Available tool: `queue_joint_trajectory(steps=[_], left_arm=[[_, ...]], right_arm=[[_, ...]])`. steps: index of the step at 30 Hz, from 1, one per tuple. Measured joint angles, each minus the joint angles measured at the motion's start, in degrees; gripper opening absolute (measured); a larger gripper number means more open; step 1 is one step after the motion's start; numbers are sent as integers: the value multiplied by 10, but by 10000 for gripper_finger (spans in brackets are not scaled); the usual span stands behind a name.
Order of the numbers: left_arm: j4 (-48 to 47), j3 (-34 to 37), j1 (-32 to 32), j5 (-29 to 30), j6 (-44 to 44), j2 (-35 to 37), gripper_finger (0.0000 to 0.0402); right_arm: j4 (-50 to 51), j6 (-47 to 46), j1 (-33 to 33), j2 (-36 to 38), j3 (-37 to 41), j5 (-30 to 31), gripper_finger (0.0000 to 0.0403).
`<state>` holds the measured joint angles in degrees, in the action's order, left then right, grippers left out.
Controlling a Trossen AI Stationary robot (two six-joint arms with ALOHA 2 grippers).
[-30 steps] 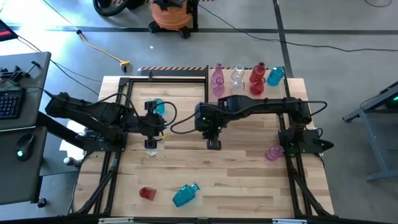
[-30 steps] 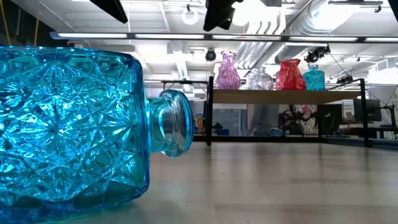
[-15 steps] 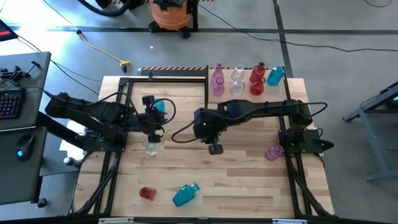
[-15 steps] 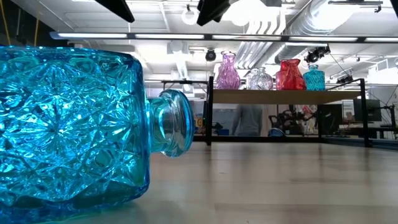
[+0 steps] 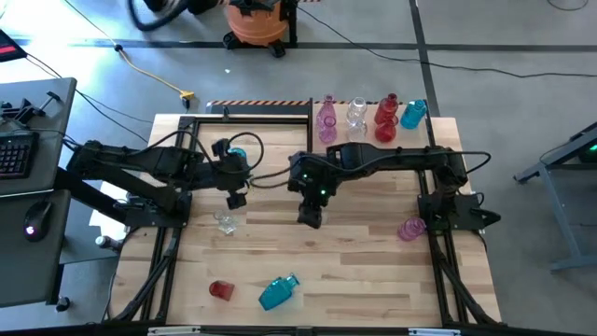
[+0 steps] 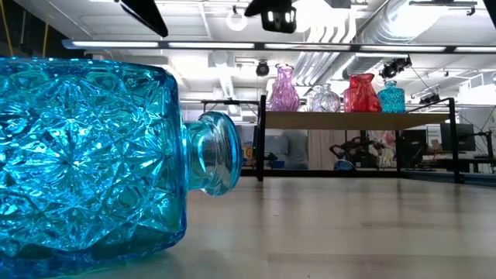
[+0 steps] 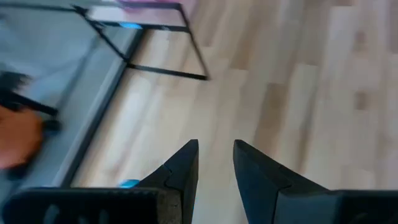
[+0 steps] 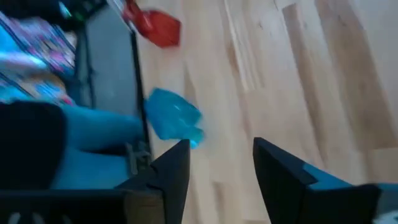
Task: Sort vases onto shelf
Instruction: Put the bottom blue vase on the shelf aligned with the other blue vase
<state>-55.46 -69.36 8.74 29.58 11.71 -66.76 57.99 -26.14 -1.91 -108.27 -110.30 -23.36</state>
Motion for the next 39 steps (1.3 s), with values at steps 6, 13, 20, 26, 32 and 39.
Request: queue_joint_trajectory(steps=[6, 13, 20, 26, 32, 39], left_arm=[[0, 0, -2, -68, 12, 0, 90], [-4, 0, -2, -79, 12, 0, 90], [-5, 0, -2, -103, -3, 0, 90], [-7, 0, -2, -108, -3, 0, 90], [-27, 0, -2, -115, 7, 0, 90], [-37, 0, -1, -132, 18, 0, 90]], right_arm=[[-80, -66, -29, 0, 27, -6, 158], [-214, -165, -66, 0, 121, -4, 158], [-358, -246, -103, -1, 208, -22, 158], [-506, -310, -120, -1, 299, -37, 158], [-702, -401, -139, -1, 395, -38, 158], [-781, -449, -154, -1, 459, -16, 158]])
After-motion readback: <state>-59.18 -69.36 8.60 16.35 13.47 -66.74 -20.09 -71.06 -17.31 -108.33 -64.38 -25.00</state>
